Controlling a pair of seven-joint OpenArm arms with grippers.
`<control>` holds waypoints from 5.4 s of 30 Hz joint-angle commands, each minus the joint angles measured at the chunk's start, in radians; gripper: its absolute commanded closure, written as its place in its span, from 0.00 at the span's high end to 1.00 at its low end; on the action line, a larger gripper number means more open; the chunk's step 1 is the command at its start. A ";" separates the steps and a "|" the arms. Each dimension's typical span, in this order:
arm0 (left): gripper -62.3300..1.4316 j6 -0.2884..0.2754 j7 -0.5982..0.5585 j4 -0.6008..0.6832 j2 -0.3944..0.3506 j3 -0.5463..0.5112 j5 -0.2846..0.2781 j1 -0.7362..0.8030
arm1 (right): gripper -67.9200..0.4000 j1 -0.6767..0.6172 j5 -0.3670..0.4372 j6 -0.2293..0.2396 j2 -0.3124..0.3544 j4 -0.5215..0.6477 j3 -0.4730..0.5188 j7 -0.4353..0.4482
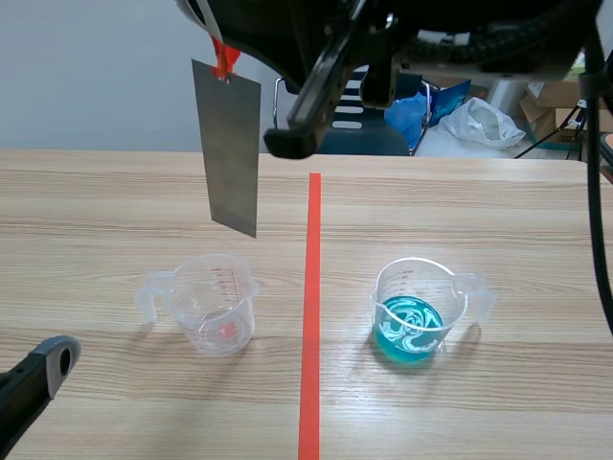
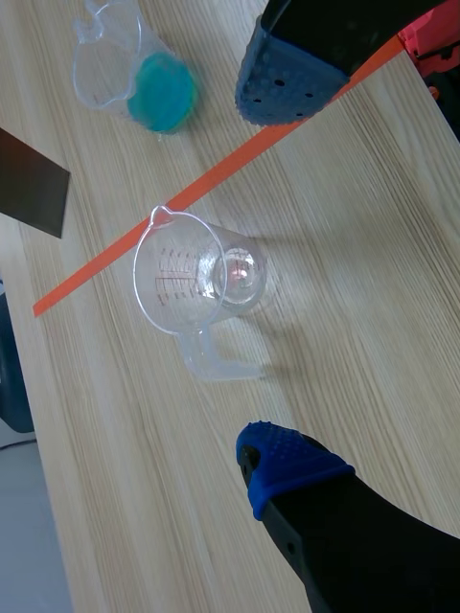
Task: Do the redox reaction experiment
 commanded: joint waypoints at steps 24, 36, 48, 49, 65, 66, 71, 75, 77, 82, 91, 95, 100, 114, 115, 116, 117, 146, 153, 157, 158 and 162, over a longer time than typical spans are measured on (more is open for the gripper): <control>1.00 -0.003 -0.014 0.021 0.008 -0.003 -0.006 -0.003 | 0.02 0.084 0.043 0.005 -0.138 -0.157 -0.105 0.010; 1.00 -0.003 -0.011 0.021 0.008 -0.003 -0.006 -0.003 | 0.02 0.084 0.044 0.020 -0.169 -0.234 -0.109 -0.012; 1.00 -0.003 -0.011 0.021 0.008 -0.003 -0.006 -0.003 | 0.02 0.084 0.045 0.031 -0.169 -0.277 -0.109 -0.012; 1.00 -0.003 -0.011 0.021 0.008 -0.003 -0.006 -0.003 | 0.02 0.084 0.045 0.031 -0.169 -0.282 -0.111 -0.011; 1.00 -0.003 -0.011 0.021 0.008 -0.003 -0.006 -0.003 | 0.02 0.084 0.036 0.032 -0.189 -0.352 -0.166 0.007; 1.00 -0.003 -0.011 0.021 0.008 -0.003 -0.006 -0.003 | 0.02 0.084 0.036 0.034 -0.192 -0.362 -0.166 0.008; 1.00 -0.003 -0.011 0.021 0.008 -0.003 -0.006 -0.003 | 0.02 0.084 0.036 0.039 -0.206 -0.403 -0.167 0.015; 1.00 -0.003 -0.011 0.021 0.008 -0.003 -0.006 -0.003 | 0.02 0.084 0.029 0.057 -0.220 -0.427 -0.168 0.016; 1.00 -0.003 -0.011 0.021 0.008 -0.003 -0.006 -0.003 | 0.02 0.084 0.026 0.061 -0.230 -0.439 -0.168 0.016; 1.00 -0.003 -0.011 0.021 0.007 -0.003 -0.006 -0.003 | 0.02 0.084 0.011 0.065 -0.247 -0.466 -0.175 0.018; 1.00 -0.003 -0.011 0.021 0.008 -0.003 -0.006 -0.003 | 0.02 0.084 -0.031 0.066 -0.281 -0.533 -0.223 0.031; 1.00 -0.003 -0.011 0.021 0.008 -0.003 -0.006 -0.003 | 0.02 0.084 -0.049 0.069 -0.294 -0.576 -0.242 0.050; 1.00 -0.003 -0.011 0.021 0.008 -0.003 -0.006 -0.003 | 0.02 0.084 -0.077 0.084 -0.314 -0.621 -0.254 0.060; 1.00 -0.003 -0.011 0.021 0.007 -0.003 -0.006 -0.003 | 0.02 0.078 -0.111 0.084 -0.319 -0.639 -0.255 0.071; 1.00 -0.003 -0.011 0.021 0.007 -0.003 -0.006 -0.003 | 0.02 0.078 -0.112 0.084 -0.319 -0.639 -0.257 0.071; 1.00 -0.003 -0.011 0.021 0.007 -0.003 -0.006 -0.003 | 0.02 0.079 -0.114 0.084 -0.319 -0.639 -0.257 0.071; 1.00 -0.003 -0.011 0.021 0.007 -0.003 -0.006 -0.003 | 0.02 0.079 -0.114 0.084 -0.319 -0.639 -0.257 0.071; 1.00 -0.003 -0.010 0.021 0.007 -0.003 -0.006 -0.003 | 0.92 0.079 -0.179 0.079 -0.319 -0.639 -0.257 0.059; 1.00 -0.003 -0.010 0.021 0.007 -0.003 -0.006 -0.003 | 0.92 0.079 -0.180 0.079 -0.319 -0.639 -0.257 0.060; 1.00 -0.003 -0.010 0.021 0.007 -0.003 -0.006 -0.003 | 0.92 0.079 -0.182 0.079 -0.319 -0.639 -0.257 0.060; 1.00 -0.003 -0.010 0.021 0.007 -0.003 -0.006 -0.003 | 0.92 0.079 -0.182 0.079 -0.319 -0.639 -0.257 0.060; 1.00 -0.003 -0.010 0.021 0.007 -0.003 -0.006 -0.003 | 0.92 0.079 -0.191 0.079 -0.319 -0.639 -0.257 0.060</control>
